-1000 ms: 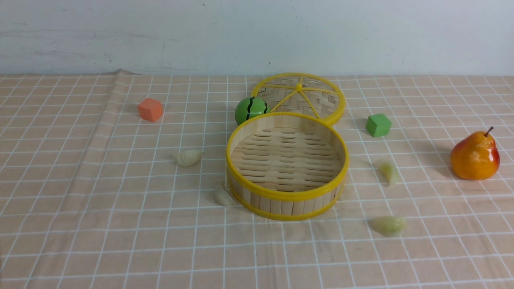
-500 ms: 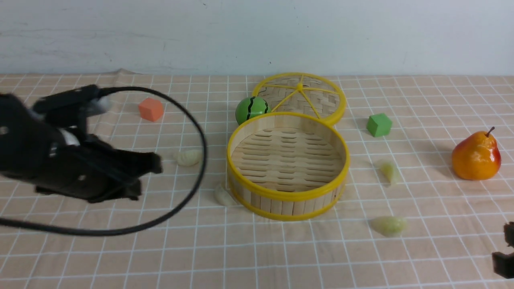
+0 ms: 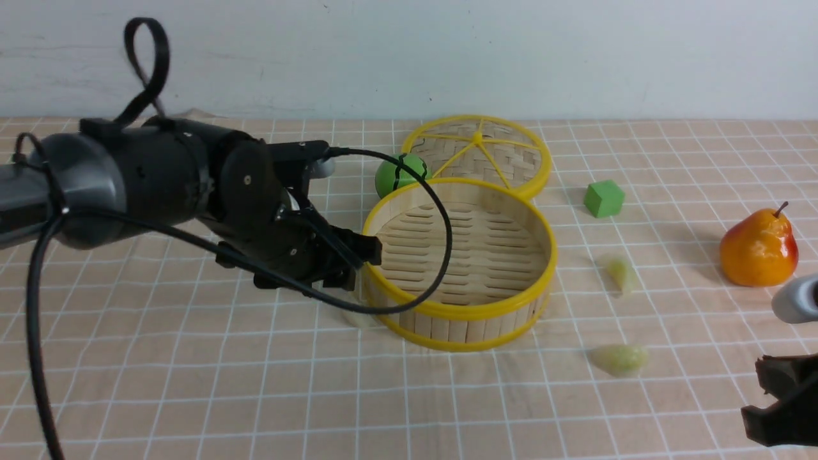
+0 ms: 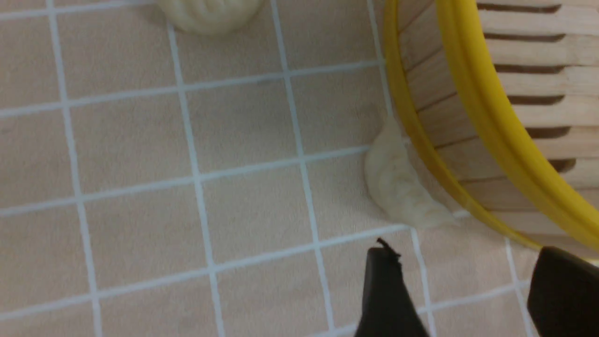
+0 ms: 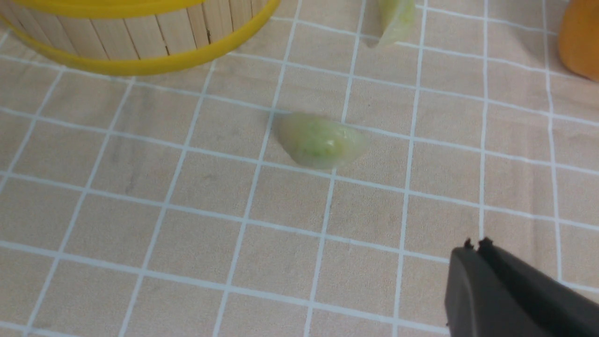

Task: Put the dumplings into the steamer on the table with the brown tablecloth.
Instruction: 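Reach for and grasp a dumpling on the table with the left gripper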

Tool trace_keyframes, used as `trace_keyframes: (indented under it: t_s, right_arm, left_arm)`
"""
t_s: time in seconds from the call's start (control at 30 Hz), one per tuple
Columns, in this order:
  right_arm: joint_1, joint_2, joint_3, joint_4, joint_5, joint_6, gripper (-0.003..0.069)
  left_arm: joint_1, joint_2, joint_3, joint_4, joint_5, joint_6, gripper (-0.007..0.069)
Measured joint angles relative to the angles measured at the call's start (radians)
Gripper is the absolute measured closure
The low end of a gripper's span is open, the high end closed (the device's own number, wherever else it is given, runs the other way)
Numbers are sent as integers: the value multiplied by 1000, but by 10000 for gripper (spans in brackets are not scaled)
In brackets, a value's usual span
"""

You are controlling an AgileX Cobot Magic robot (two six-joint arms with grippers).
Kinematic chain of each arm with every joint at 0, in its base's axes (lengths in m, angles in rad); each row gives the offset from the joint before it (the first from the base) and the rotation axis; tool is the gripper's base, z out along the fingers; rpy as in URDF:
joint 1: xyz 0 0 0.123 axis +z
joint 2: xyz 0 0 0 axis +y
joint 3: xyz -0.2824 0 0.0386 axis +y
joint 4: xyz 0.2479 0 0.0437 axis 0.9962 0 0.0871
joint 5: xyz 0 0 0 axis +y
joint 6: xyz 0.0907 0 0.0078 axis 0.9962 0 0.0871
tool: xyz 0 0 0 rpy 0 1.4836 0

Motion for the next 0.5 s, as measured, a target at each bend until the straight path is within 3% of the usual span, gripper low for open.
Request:
trace_keyframes:
  t_s: [0.27,0.43,0.5]
  right_arm:
    - [0,0,0,0,-11,-2,655]
    - [0,0,0,1,-19,-2,651]
    - [0,0,0,0,-23,-2,648]
  left_arm:
    - [0,144,-99,20,26,0,215]
    - [0,197,-133,12,23,-2,244]
    - [0,214,-137,12,25,-2,289]
